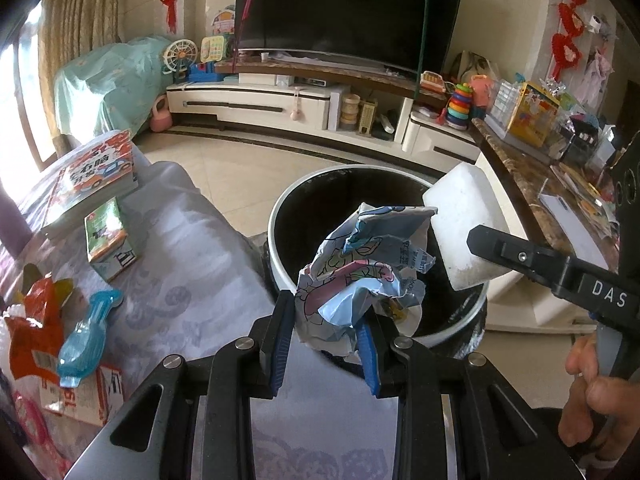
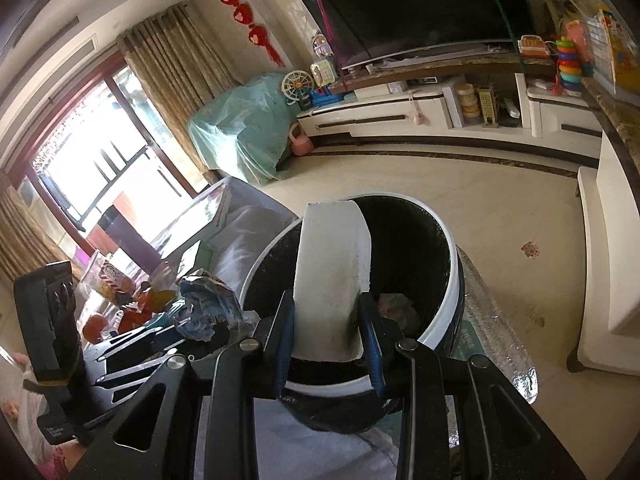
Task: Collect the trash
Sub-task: 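Open both tools to drop the wrapper and tissue block into the bin, then move both tools back toward the items on the table, then grasp the pink bottle with the left tool while the right tool grasps the red-and-white milk carton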
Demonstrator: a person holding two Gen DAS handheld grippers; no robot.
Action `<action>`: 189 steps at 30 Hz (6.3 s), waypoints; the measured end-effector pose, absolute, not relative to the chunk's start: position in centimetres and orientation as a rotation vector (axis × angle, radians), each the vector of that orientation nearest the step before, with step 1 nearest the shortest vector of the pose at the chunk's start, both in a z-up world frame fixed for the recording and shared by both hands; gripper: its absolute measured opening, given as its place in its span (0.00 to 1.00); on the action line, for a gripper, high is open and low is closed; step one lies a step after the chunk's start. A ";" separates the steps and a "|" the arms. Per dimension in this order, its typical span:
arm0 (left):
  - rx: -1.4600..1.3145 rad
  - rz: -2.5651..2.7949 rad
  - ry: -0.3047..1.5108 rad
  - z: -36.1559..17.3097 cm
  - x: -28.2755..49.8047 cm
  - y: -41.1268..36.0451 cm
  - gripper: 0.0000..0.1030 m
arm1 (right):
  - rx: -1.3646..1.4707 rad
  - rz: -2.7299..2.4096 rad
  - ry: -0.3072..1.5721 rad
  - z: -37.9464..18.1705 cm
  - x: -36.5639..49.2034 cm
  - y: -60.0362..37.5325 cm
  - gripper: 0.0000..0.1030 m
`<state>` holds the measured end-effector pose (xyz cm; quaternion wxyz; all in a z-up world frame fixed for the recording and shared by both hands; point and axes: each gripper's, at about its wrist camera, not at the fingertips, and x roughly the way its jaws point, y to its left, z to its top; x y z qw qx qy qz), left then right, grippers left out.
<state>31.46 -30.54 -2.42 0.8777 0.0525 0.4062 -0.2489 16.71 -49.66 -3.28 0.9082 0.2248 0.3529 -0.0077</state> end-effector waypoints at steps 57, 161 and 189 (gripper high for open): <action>-0.007 -0.404 0.891 -3.8 27.9 -25.3 0.61 | 0.436 -0.011 0.710 -2.6 14.9 -46.4 0.87; -0.187 -0.083 0.913 -5.7 21.8 -0.5 0.28 | 0.166 0.487 0.878 -7.8 22.3 -23.3 0.79; -0.156 -0.253 0.876 -4.5 18.8 -5.3 0.14 | 0.193 0.466 0.868 -7.2 16.9 -26.4 0.55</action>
